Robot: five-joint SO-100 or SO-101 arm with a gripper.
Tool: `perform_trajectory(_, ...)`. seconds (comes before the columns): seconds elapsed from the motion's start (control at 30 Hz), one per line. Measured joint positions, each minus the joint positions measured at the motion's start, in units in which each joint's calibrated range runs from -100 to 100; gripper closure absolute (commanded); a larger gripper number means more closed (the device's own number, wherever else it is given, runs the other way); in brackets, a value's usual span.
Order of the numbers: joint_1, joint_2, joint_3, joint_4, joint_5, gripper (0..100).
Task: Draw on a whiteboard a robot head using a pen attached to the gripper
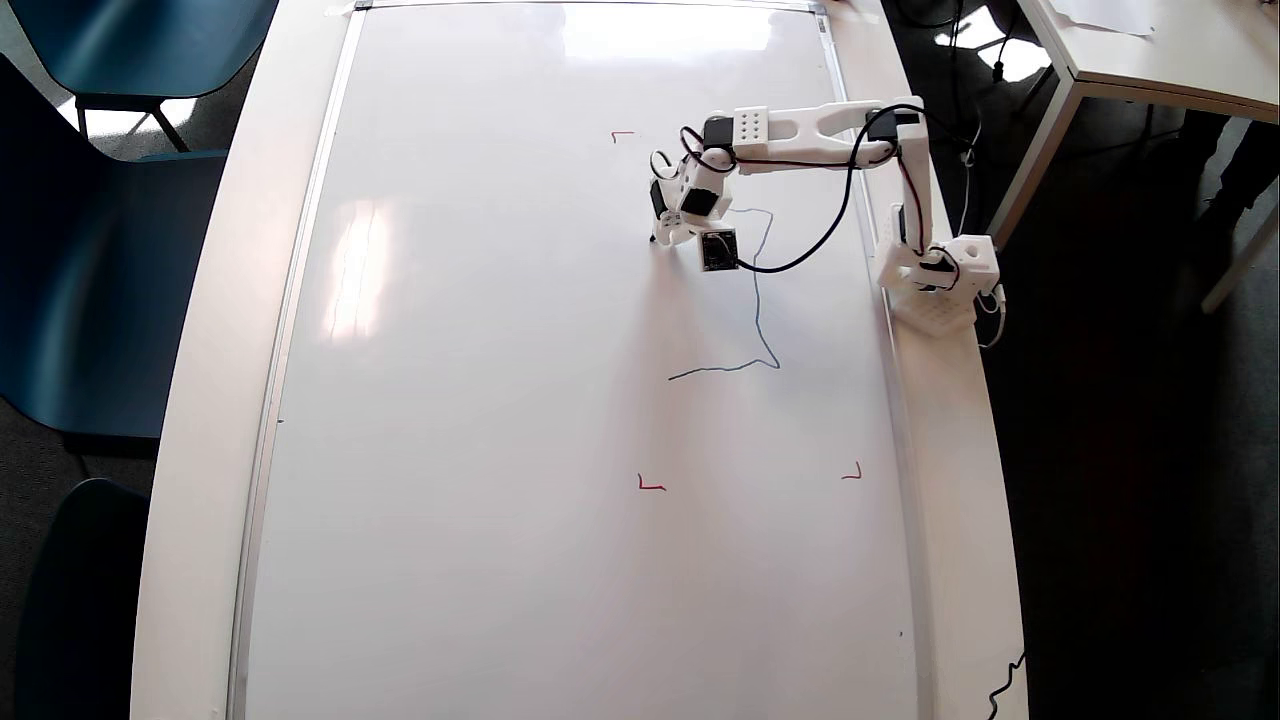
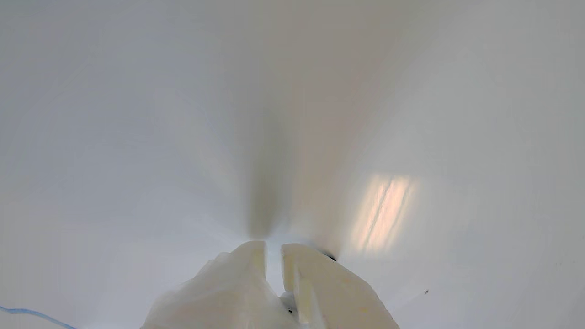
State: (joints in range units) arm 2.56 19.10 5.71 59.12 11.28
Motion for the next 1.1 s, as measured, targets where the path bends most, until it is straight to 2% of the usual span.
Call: perform_trajectory(1.1, -20.7, -0.3, 0.0, 1.2, -6.8, 98)
